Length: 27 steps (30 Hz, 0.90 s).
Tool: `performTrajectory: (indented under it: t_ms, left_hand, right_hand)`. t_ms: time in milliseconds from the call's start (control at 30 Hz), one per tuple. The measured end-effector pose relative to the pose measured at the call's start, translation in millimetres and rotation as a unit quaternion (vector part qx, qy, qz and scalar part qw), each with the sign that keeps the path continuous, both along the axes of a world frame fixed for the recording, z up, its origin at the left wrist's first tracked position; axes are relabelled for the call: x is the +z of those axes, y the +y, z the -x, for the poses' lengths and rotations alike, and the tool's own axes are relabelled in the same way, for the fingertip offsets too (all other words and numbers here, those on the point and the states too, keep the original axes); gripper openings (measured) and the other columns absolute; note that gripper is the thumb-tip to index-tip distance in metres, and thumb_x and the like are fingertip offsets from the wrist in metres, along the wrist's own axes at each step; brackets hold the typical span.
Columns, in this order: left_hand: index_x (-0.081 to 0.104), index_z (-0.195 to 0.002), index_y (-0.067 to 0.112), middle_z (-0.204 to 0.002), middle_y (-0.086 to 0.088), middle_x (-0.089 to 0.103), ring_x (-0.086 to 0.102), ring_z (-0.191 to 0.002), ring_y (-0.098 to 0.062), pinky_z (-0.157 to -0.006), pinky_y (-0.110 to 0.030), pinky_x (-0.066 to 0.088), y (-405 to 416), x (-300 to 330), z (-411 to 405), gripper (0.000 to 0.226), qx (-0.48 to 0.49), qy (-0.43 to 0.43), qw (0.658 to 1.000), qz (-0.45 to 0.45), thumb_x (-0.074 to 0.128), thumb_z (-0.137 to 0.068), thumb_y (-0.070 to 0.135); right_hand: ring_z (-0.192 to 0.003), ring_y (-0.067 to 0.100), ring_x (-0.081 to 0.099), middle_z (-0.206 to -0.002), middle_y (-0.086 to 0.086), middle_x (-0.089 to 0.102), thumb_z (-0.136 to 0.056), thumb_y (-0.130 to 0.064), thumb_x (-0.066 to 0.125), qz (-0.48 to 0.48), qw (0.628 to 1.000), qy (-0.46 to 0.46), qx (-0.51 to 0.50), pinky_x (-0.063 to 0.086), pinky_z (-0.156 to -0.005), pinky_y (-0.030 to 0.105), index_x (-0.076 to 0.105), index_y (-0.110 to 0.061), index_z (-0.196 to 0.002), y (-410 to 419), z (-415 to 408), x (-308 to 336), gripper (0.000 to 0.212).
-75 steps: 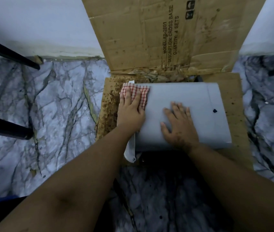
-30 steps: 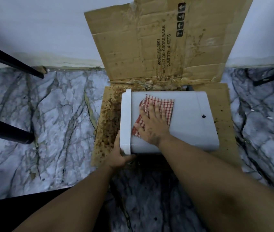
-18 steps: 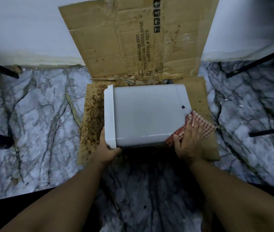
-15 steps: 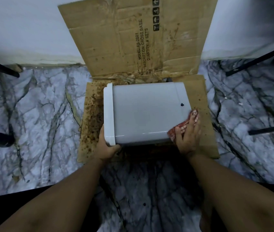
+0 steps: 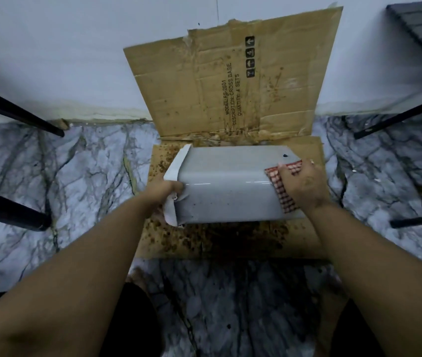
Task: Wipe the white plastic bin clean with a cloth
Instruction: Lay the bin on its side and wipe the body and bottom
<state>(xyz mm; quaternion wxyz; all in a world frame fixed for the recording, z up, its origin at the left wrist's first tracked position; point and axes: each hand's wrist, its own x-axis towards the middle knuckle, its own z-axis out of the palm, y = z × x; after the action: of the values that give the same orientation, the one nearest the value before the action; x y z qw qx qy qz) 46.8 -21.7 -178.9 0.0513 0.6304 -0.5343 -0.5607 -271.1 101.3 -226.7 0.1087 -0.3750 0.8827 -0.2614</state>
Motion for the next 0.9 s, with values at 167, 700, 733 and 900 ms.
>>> performTrajectory:
  t_ms: [167, 700, 733, 900]
  left_hand:
    - [0.056, -0.123, 0.01, -0.113, -0.021, 0.062, 0.065, -0.092, -0.042, -0.061, -0.05, 0.059, -31.3, 45.3, -12.2, 0.045, -0.011, -0.048, 0.99, -0.133, 0.062, -0.091, 0.042]
    - [0.029, -0.141, 0.056, -0.142, 0.0, 0.051, 0.063, -0.114, -0.023, -0.074, -0.035, 0.06, -20.7, 6.1, -72.2, 0.096, -0.087, 0.181, 0.979, -0.023, 0.084, -0.079, 0.008]
    - [0.032, -0.139, 0.06, -0.145, -0.001, 0.049, 0.061, -0.119, -0.025, -0.077, -0.037, 0.06, -19.5, -1.1, -73.2, 0.103, -0.094, 0.194, 0.976, -0.006, 0.086, -0.075, 0.0]
    - [0.035, -0.144, 0.051, -0.147, -0.002, 0.049, 0.057, -0.125, -0.031, -0.075, -0.041, 0.061, -16.0, -11.3, -69.2, 0.108, -0.048, 0.256, 0.966, 0.013, 0.083, -0.062, 0.0]
  right_hand:
    - [-0.091, 0.039, 0.065, -0.088, 0.022, 0.068, -0.09, -0.064, 0.055, -0.024, 0.997, 0.04, 0.067, 0.049, -0.072, 0.038, 0.067, 0.0, -0.083, -22.3, 4.2, 67.2, 0.065]
    - [-0.106, 0.043, 0.055, -0.113, 0.027, 0.06, -0.09, -0.069, 0.016, -0.151, 0.936, 0.277, 0.154, 0.041, -0.101, 0.054, 0.059, -0.01, -0.109, -52.2, 0.4, 51.1, 0.076]
    - [-0.108, 0.043, 0.055, -0.114, 0.027, 0.06, -0.091, -0.068, 0.016, -0.162, 0.93, 0.287, 0.16, 0.038, -0.104, 0.056, 0.059, -0.011, -0.11, -53.1, -0.6, 51.8, 0.074]
    - [-0.132, 0.049, 0.039, -0.138, 0.031, 0.049, -0.089, -0.062, 0.017, -0.165, 0.924, 0.292, 0.183, 0.02, -0.117, 0.058, 0.05, -0.007, -0.135, -52.0, -31.2, 58.6, 0.079]
